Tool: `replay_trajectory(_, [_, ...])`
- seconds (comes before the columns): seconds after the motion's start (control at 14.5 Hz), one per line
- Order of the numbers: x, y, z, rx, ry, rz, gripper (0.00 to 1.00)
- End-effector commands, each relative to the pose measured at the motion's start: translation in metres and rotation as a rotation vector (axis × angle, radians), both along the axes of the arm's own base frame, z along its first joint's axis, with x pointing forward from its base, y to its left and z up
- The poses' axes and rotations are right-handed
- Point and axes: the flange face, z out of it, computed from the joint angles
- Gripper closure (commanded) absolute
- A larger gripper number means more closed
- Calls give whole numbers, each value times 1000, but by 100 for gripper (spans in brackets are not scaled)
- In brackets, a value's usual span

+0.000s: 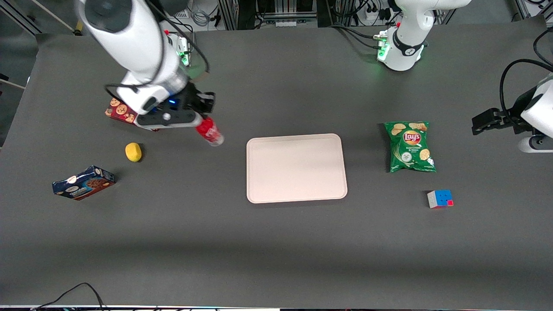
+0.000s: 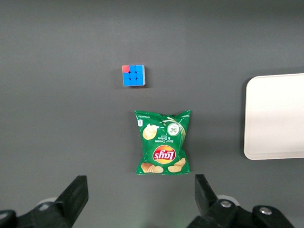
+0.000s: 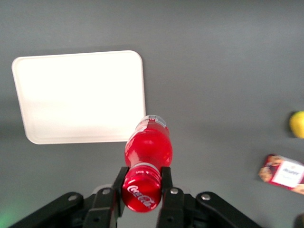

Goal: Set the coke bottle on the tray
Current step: 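Carry the bottle over the white tray and lower it onto the tray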

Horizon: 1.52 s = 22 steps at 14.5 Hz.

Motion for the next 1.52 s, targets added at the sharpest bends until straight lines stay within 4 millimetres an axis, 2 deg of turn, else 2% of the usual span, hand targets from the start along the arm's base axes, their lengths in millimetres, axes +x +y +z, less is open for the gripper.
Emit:
replay_trajectory(0.0, [28, 64, -27, -6, 12, -87, 100])
replay_trajectory(0.21, [39, 103, -85, -23, -16, -75, 100])
replay_trajectory(0.41, [51, 116, -149, -69, -21, -135, 100])
replay_trajectory(0.55, [47, 124, -181, -85, -46, -132, 100])
replay_trajectory(0.69, [49, 121, -204, -67, -57, -135, 100])
replay_trajectory(0.83, [49, 122, -218, -57, -66, -133, 100])
replay_trajectory(1.03, [51, 119, -224, -61, -62, -132, 100])
replay_trajectory(1.31, [51, 116, -236, -57, -65, -132, 86])
replay_trajectory(1.38, [51, 115, -240, -57, -61, -133, 76])
replay_trajectory(1.45, [52, 114, -241, -58, -59, -132, 70])
